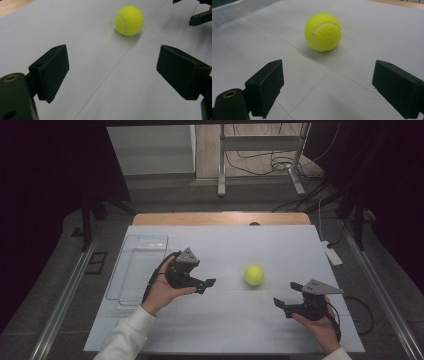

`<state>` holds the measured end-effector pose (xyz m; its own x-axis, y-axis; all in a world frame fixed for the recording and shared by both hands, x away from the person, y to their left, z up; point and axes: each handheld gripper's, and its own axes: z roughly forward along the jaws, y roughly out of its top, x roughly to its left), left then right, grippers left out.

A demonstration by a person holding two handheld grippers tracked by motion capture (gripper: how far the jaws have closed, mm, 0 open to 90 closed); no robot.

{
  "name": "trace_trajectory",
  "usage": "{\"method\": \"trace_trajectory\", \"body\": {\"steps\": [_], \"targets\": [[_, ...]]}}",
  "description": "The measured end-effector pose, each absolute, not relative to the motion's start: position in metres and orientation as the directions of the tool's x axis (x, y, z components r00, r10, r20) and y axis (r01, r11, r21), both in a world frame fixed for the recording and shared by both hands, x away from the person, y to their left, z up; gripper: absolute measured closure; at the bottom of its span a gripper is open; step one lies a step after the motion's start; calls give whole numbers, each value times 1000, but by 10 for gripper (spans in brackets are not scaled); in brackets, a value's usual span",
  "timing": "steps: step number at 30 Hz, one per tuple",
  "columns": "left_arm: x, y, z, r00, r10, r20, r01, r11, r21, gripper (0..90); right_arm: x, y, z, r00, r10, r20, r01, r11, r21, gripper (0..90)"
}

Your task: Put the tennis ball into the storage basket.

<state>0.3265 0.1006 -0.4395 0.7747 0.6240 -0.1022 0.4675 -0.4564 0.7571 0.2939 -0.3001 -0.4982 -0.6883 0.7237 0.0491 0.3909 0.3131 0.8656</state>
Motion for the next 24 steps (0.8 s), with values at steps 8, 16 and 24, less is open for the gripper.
{"method": "trace_trajectory", "body": {"steps": [8, 16, 24], "targets": [[330, 95, -438, 784, 613, -101, 461, -464, 757, 123, 294, -300, -498, -689, 723, 49, 390, 314, 866, 107], [333, 88, -438, 790, 604, -105, 458, -469, 755, 123, 294, -300, -498, -690, 722, 51, 390, 312, 867, 107], [336, 82, -439, 794, 599, -104, 459, -479, 748, 116, 294, -300, -498, -690, 722, 49, 388, 312, 867, 107]]}}
